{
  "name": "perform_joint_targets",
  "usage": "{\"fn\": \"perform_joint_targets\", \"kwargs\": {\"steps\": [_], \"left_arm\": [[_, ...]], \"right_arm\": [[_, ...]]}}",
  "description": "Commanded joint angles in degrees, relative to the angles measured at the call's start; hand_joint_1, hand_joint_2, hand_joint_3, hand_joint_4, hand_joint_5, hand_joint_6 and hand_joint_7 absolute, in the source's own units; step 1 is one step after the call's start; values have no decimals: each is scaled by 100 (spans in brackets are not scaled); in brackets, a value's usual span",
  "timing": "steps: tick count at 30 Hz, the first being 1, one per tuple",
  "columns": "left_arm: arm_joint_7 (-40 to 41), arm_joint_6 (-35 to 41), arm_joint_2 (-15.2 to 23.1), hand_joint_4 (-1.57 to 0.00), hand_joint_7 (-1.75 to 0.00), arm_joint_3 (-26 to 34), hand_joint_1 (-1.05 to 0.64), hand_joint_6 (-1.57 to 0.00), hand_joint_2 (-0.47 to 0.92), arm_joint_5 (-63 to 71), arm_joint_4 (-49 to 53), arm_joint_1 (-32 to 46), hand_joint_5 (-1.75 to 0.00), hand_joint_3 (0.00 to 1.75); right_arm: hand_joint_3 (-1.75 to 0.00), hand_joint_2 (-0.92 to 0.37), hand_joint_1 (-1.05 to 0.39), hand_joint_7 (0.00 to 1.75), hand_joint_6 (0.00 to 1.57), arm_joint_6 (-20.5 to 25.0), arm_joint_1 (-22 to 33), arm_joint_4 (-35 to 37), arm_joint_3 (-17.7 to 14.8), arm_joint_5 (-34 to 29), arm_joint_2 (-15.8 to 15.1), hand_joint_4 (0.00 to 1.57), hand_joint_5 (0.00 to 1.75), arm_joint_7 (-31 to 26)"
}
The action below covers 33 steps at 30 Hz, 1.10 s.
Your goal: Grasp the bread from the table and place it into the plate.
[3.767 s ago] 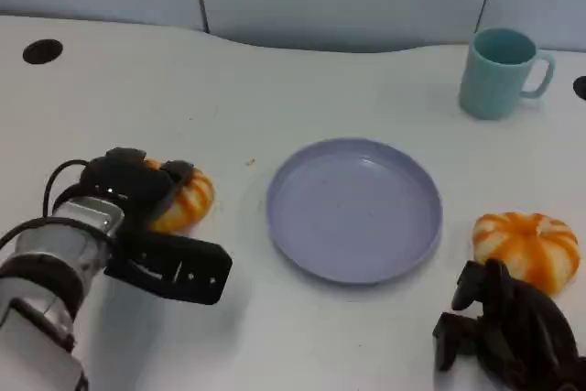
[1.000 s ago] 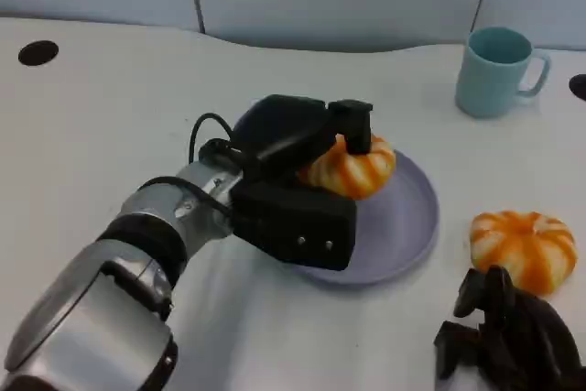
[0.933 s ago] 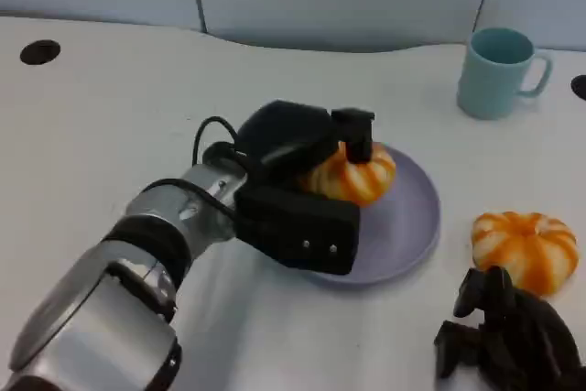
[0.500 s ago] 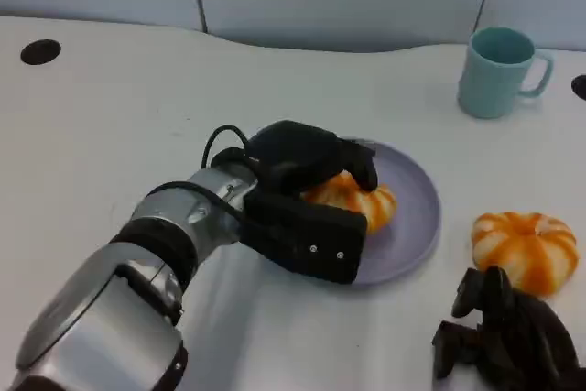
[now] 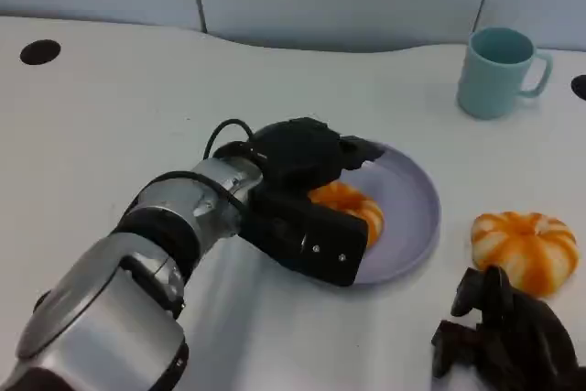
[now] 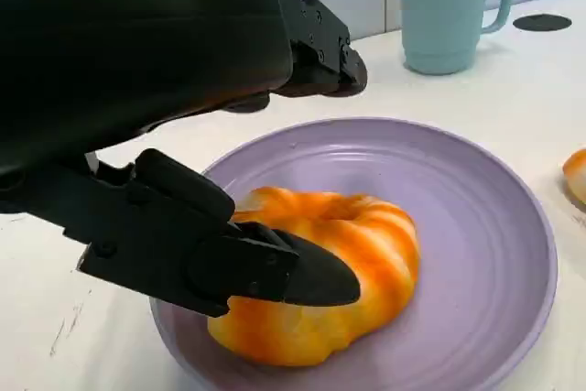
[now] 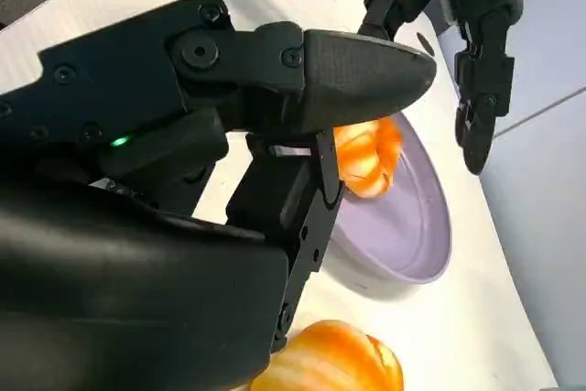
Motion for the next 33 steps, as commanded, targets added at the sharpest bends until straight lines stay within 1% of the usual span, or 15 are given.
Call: {"fn": "perform_joint_targets", "kwargs": {"steps": [1, 4, 8, 10, 12, 16, 21, 22, 23, 24, 25, 29, 31, 33], "left_arm": [[61, -79, 144, -1, -5, 41, -80, -7, 92, -37, -15, -19, -6, 35], [287, -343, 295, -4, -6, 283, -81, -9, 92, -271, -57, 162, -8, 36], [192, -599, 420, -3, -6, 561, -79, -9, 92, -557, -97, 318, -9, 36], [144, -830, 505, -4, -7, 771, -78, -10, 92, -796, -129, 468, -10, 36], [114, -924, 535, -5, -7, 853, -77, -10, 92, -887, -143, 525, -11, 36], [-206, -1478, 671, -9, -8, 1481, -76, -12, 92, -1587, -172, 946, -14, 37], [-437, -2023, 750, -15, -9, 1995, -74, -16, 92, -2151, -256, 1384, -20, 40], [-515, -2148, 752, -18, -9, 2130, -73, -19, 92, -2310, -283, 1504, -25, 39], [-622, -2260, 749, -13, -7, 2277, -71, -24, 92, -2491, -319, 1634, -46, 39], [-712, -2333, 745, -9, -6, 2390, -69, -27, 92, -2625, -351, 1730, -59, 38], [-792, -2400, 737, -7, -6, 2497, -68, -30, 92, -2756, -401, 1837, -68, 38], [-1077, -2507, 690, -10, -7, 2785, -64, -37, 92, -3108, -543, 2098, -77, 37], [-1522, -2530, 543, -12, -8, 3130, -64, -40, 92, -3672, -661, 2363, -80, 35], [-1926, -2503, 427, -19, -9, 3389, -63, -45, 92, -4115, -776, 2537, -82, 30]], "right_arm": [[-50, -92, -44, 130, 115, 94, 66, 31, -23, -29, -50, 127, 132, -43], [-53, -92, -44, 131, 115, 43, 44, 65, -16, -49, -93, 127, 133, 23], [-54, -92, -44, 133, 113, 42, 52, 56, -41, -31, -85, 124, 135, 35], [-56, -92, -44, 134, 111, -19, 56, 74, -20, -89, -108, 123, 136, 47], [-57, -92, -44, 134, 111, -46, 57, 83, -10, -116, -117, 122, 137, 51], [-53, -92, -44, 135, 112, 73, 33, 66, -53, -39, -97, 123, 137, 19], [-55, -92, -44, 137, 110, 88, 12, 85, -51, -39, -111, 122, 138, 36], [-56, -92, -44, 137, 110, 76, 3, 96, -49, -54, -112, 122, 138, 34], [-56, -92, -43, 137, 110, 75, -3, 101, -50, -58, -111, 123, 138, 29], [-56, -92, -43, 137, 110, 70, -8, 107, -50, -61, -112, 123, 138, 33], [-56, -92, -43, 137, 110, 64, -14, 119, -48, -55, -123, 123, 138, 63], [-57, -92, -44, 137, 110, 47, -36, 158, -52, -47, -138, 122, 139, 110], [-56, -92, -44, 136, 110, 53, -39, 154, -59, -47, -131, 122, 139, 88], [-58, -92, -43, 135, 110, 58, -39, 150, -65, -42, -126, 123, 138, 79]]}}
